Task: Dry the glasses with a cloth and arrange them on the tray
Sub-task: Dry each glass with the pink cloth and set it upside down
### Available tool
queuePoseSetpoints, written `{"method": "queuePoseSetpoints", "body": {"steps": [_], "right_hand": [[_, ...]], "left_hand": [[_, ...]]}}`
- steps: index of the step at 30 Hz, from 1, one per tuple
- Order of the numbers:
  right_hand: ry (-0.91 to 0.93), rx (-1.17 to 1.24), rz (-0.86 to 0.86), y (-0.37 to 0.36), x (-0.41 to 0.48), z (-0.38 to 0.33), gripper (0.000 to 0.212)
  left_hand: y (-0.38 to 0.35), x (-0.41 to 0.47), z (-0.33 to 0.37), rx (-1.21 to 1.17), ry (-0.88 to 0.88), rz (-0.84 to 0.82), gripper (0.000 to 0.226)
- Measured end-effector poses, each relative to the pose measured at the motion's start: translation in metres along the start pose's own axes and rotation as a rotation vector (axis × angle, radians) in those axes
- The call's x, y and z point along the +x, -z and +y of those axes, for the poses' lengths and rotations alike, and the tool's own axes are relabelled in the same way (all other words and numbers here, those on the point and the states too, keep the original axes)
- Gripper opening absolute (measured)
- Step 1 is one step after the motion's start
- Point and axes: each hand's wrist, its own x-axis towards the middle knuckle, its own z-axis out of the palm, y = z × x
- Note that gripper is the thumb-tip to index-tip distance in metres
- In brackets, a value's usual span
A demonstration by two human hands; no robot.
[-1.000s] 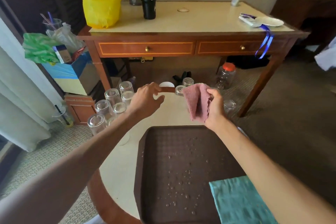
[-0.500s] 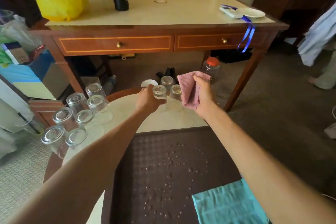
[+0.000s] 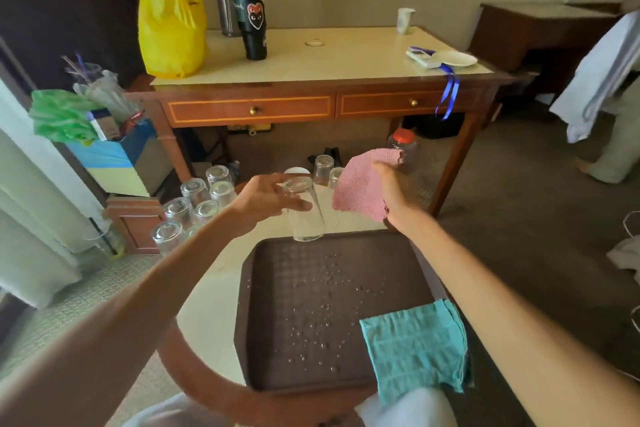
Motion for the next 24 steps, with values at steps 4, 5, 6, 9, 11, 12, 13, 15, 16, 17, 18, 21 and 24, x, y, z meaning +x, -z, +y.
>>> {"method": "queuePoseSetpoints", "body": {"steps": [4, 5, 6, 9, 11, 12, 13, 15, 16, 17, 18, 21, 24], "right_hand": [[0.039, -0.148, -0.113, 0.005, -0.058, -0.012, 0.048], [0.055, -0.165, -0.113, 0.005, -0.071, -0.018, 0.044], [0.067, -0.184, -0.113, 0.006, -0.083, -0.022, 0.041], [0.115, -0.223, -0.144, 0.008, -0.101, -0.026, 0.04], [0.132, -0.226, -0.159, 0.007, -0.111, -0.03, 0.05], [0.133, -0.242, -0.179, 0.006, -0.118, -0.033, 0.052], [0.136, -0.267, -0.203, 0.006, -0.122, -0.036, 0.053], [0.138, -0.295, -0.241, 0.004, -0.129, -0.038, 0.052], [0.131, -0.305, -0.254, 0.004, -0.13, -0.04, 0.05], [0.126, -0.301, -0.259, 0.004, -0.13, -0.04, 0.049], [0.114, -0.297, -0.261, 0.003, -0.131, -0.039, 0.049], [0.073, -0.246, -0.271, 0.002, -0.137, -0.036, 0.047], [0.027, -0.192, -0.285, 0.0, -0.137, -0.03, 0.046]], "left_hand": [[0.018, -0.059, 0.015, -0.106, 0.019, -0.09, 0.086], [0.022, -0.069, 0.021, -0.123, 0.018, -0.096, 0.088], [0.025, -0.081, 0.028, -0.128, 0.017, -0.091, 0.086], [0.035, -0.103, 0.044, -0.123, 0.004, -0.115, 0.07], [0.041, -0.113, 0.053, -0.113, -0.013, -0.132, 0.061], [0.044, -0.118, 0.057, -0.107, -0.026, -0.127, 0.06], [0.045, -0.122, 0.061, -0.096, -0.042, -0.123, 0.061], [0.045, -0.129, 0.067, -0.081, -0.058, -0.11, 0.065], [0.044, -0.132, 0.068, -0.078, -0.055, -0.113, 0.068], [0.042, -0.135, 0.07, -0.072, -0.044, -0.125, 0.073], [0.041, -0.138, 0.071, -0.062, -0.029, -0.138, 0.076], [0.036, -0.145, 0.072, -0.064, 0.006, -0.151, 0.077], [0.031, -0.148, 0.073, -0.088, 0.02, -0.114, 0.053]]}}
